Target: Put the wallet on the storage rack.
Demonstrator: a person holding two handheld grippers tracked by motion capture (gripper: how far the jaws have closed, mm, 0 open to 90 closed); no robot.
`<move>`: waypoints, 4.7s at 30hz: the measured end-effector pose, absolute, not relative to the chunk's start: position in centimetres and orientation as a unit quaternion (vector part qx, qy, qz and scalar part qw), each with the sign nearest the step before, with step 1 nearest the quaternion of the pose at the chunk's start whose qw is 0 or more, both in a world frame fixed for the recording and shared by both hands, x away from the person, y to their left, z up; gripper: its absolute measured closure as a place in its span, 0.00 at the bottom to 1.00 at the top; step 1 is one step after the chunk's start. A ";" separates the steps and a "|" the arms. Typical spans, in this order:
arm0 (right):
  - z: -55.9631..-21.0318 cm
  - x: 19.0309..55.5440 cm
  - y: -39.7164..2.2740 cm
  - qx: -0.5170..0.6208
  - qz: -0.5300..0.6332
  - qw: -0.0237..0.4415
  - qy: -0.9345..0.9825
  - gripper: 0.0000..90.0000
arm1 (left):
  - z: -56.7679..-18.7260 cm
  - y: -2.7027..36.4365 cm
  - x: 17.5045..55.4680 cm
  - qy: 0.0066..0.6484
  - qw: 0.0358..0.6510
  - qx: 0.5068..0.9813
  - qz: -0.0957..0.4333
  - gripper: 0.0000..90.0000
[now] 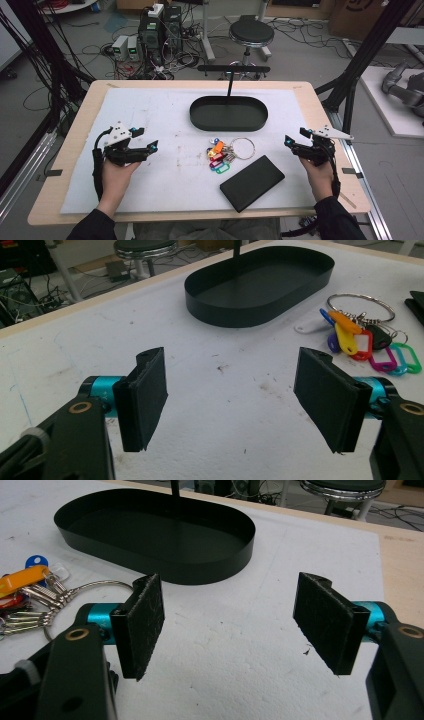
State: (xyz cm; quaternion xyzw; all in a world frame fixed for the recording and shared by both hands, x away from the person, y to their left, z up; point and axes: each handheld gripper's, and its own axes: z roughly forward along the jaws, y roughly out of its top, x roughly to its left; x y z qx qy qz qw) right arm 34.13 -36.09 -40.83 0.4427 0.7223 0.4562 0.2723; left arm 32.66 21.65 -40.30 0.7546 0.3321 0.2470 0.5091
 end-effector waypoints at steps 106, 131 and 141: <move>-41.4 31.8 -34.1 0.310 0.421 0.011 0.852 0.88 | -41.1 8.0 28.4 0.063 0.510 0.848 0.127 0.33; -43.3 29.5 -31.0 0.053 0.317 0.190 0.928 0.84 | -41.4 9.1 28.8 0.097 0.540 0.830 0.105 0.33; -42.0 30.3 -32.3 0.128 0.384 0.078 0.911 0.92 | -41.8 8.0 28.8 0.067 0.524 0.843 0.104 0.33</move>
